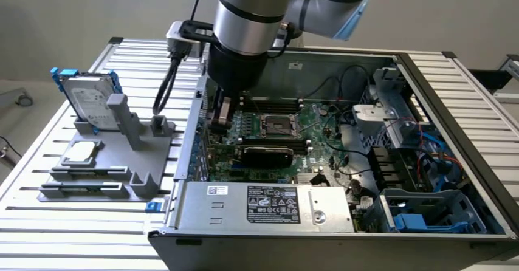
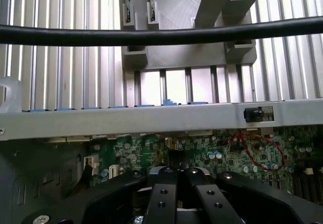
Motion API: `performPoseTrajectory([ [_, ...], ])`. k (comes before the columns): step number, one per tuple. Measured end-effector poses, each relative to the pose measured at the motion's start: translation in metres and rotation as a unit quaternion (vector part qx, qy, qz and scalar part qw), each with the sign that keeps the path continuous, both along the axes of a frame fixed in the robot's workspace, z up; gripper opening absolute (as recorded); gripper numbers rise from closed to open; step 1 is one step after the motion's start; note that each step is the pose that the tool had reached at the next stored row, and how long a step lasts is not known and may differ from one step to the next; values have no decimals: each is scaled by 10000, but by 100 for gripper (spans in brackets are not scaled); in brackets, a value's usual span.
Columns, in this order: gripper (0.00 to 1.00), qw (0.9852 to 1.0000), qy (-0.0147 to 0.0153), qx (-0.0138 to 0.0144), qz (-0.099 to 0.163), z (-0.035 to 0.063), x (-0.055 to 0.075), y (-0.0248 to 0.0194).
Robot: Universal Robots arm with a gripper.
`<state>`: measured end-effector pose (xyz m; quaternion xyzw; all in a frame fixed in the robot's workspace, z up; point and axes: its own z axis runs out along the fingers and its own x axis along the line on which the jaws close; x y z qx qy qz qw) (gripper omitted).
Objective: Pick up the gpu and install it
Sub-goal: 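Press down on the gpu until it lock into place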
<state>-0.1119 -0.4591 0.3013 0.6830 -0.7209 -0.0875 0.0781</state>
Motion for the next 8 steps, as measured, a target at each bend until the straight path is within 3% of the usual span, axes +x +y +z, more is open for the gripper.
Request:
performPoseTrajectory([
  [8,11,10000,-55,35,0,0,192,4],
])
